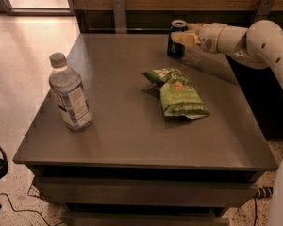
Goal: Move pepsi can near blue plastic bottle
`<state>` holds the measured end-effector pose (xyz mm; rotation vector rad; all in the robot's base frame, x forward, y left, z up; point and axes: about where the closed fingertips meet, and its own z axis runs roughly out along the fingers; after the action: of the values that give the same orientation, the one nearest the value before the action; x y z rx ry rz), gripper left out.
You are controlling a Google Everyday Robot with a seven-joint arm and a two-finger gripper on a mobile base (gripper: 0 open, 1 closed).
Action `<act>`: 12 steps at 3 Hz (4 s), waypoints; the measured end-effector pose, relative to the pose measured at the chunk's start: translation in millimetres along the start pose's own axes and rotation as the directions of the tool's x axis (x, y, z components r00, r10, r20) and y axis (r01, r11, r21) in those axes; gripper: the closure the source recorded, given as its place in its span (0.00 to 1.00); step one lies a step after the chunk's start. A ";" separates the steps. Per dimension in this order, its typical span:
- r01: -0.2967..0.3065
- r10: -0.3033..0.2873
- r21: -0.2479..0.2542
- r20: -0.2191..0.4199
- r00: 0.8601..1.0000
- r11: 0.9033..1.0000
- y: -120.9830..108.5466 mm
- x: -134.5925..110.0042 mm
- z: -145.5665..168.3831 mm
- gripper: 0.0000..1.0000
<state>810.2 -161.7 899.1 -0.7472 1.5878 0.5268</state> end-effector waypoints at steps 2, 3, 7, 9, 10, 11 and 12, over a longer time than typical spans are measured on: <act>0.049 -0.049 -0.027 -0.005 0.999 0.998 26.9 -35.5 -18.1 1.00; 0.091 -0.091 -0.005 0.025 0.996 0.996 77.0 -74.3 -46.2 1.00; 0.063 -0.067 0.166 0.019 0.998 0.984 294.2 -90.2 -64.4 1.00; 0.069 -0.068 0.185 -0.010 0.998 0.980 304.3 -77.1 -82.9 1.00; 0.061 -0.059 0.139 -0.014 0.998 0.988 293.5 -70.8 -99.3 1.00; 0.035 -0.034 0.032 -0.014 0.999 0.999 278.3 -52.4 -112.3 1.00; 0.011 -0.012 -0.053 0.000 1.000 0.999 281.6 -33.0 -104.2 1.00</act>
Offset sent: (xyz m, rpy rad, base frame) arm -0.0823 0.0246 0.0796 -0.0770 -0.0611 0.0549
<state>536.5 -36.5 925.0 -0.7959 1.5745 0.5618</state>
